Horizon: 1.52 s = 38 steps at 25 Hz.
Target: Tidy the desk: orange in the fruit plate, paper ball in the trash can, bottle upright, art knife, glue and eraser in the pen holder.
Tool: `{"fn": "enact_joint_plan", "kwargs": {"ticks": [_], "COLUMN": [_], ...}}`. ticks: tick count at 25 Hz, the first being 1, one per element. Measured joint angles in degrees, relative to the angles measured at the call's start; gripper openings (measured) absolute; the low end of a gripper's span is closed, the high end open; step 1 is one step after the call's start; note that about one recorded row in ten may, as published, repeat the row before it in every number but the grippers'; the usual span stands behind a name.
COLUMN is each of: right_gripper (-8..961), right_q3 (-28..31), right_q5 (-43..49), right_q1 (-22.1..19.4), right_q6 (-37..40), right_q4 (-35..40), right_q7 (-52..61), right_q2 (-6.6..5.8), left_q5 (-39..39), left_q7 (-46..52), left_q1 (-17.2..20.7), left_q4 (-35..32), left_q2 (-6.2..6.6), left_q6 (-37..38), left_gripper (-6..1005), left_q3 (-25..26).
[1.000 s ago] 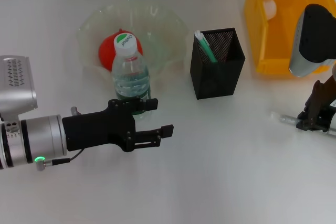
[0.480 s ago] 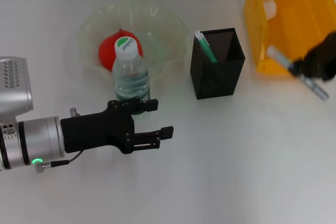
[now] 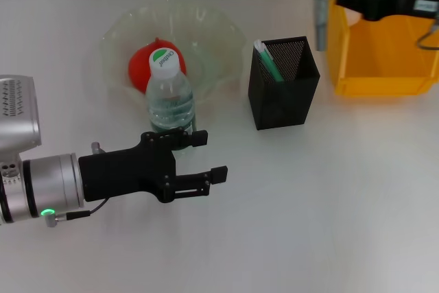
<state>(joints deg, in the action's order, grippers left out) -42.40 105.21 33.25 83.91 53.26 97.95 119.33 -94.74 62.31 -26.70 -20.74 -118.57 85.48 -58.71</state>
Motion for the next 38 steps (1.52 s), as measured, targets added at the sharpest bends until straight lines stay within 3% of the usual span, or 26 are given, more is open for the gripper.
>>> {"fn": "enact_joint_plan", "kwargs": {"ticks": [4,9,12,17,21,22,27,30,31,32,38], "right_gripper": [126,124,259,382,480,505,584,609,614,619,646], "right_q3": [-4.3,-6.3,-6.5,-6.4,-6.1,-5.7,-5.6,-6.0,-6.1,-6.1,-5.8], "right_q5": [-4.4,-4.9,-5.9,-8.9,-12.5,-13.1,-12.8,-11.8,-11.1,-8.8,-3.2], "right_q1": [2.2,2.9,2.9,1.8,-1.4,-3.8,-9.0,-12.8,-13.6,-14.7,-14.7], "right_q6": [-5.6,-7.6,-7.5,-5.7,3.2,9.2,17.7,22.4,23.4,25.0,25.0], "right_q4": [-11.9,-14.8,-15.2,-14.9,-13.1,-12.2,-12.6,-15.2,-16.3,-19.1,-23.8], "right_q7": [-9.4,-10.6,-10.7,-10.7,-10.8,-10.8,-12.9,-21.7,-24.5,-28.5,-29.1], "right_q2": [-0.02,0.15,0.20,0.13,-0.62,-1.15,-1.70,-0.85,-0.50,-0.14,-0.32], "left_q5": [0.0,0.0,0.1,0.1,-0.3,-0.4,-0.5,-0.5,-0.5,-0.5,-2.7], "left_q7": [0.0,0.0,0.0,0.0,0.6,0.7,1.5,2.7,2.7,3.3,4.9], "left_q1": [0.0,0.1,0.0,0.4,2.1,2.8,6.4,8.1,8.1,9.1,9.9], "left_q4": [0.0,-0.2,-0.2,-0.2,-1.9,-2.6,-3.8,-3.8,-3.8,-3.9,-4.3], "left_q2": [-0.06,0.02,0.05,0.26,0.68,0.93,3.23,5.04,5.04,5.98,7.29], "left_q6": [0.4,1.1,1.4,3.4,7.8,9.3,15.6,18.5,18.5,19.9,21.1], "left_gripper": [797,797,797,797,797,797,797,797,797,797,797], "left_q3": [0.1,0.4,0.4,0.5,0.3,0.2,0.2,0.4,0.4,0.4,0.6]}}
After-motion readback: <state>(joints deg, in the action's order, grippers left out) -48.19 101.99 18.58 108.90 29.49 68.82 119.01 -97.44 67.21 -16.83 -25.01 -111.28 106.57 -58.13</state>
